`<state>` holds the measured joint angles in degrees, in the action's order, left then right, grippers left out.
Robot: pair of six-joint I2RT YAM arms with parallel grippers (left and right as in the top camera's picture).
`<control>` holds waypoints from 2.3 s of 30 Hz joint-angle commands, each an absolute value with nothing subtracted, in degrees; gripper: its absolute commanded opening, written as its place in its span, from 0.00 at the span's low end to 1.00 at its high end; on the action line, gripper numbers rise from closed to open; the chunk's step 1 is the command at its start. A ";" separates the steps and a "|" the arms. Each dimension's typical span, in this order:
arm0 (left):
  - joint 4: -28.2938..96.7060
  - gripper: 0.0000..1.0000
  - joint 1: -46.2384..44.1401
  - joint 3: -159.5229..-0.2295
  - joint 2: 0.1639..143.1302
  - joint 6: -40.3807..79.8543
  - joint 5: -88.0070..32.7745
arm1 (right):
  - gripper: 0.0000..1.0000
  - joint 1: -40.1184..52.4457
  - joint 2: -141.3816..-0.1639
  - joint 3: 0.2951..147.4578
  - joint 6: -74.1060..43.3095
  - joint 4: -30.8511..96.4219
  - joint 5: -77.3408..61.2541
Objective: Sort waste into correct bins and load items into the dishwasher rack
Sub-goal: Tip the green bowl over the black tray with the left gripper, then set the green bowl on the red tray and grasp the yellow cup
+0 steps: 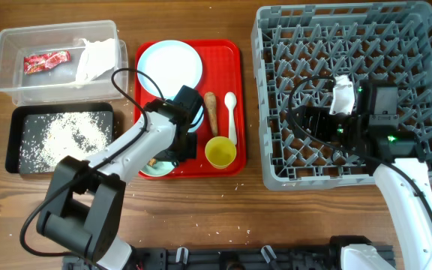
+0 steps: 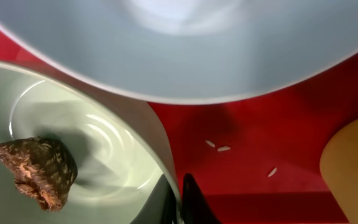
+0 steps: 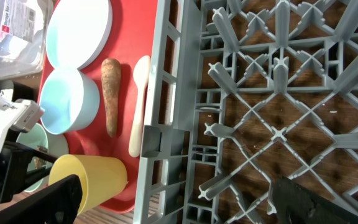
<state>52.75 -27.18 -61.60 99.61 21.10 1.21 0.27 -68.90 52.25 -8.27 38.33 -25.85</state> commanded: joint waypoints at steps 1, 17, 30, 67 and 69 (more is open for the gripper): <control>53.39 0.04 -27.09 -60.90 95.55 21.47 -2.52 | 1.00 0.30 -69.17 53.12 -7.46 38.20 -25.54; 58.30 0.04 13.26 -62.11 71.59 7.40 -27.46 | 1.00 0.30 -69.17 53.12 -7.66 38.22 -25.54; 56.86 0.04 48.77 -62.11 103.94 -13.32 -78.96 | 1.00 0.30 -69.17 53.12 -7.66 37.76 -25.52; 39.48 0.04 -22.41 -46.11 79.44 23.00 -4.45 | 1.00 0.30 -69.17 53.12 -7.66 36.86 -25.50; 37.65 0.21 -25.23 -46.11 82.65 22.98 -4.89 | 1.00 0.30 -69.17 53.12 -7.66 36.91 -25.50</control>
<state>39.24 -22.46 -46.41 79.46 21.85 -5.37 0.27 -68.93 52.25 -8.29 36.93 -25.82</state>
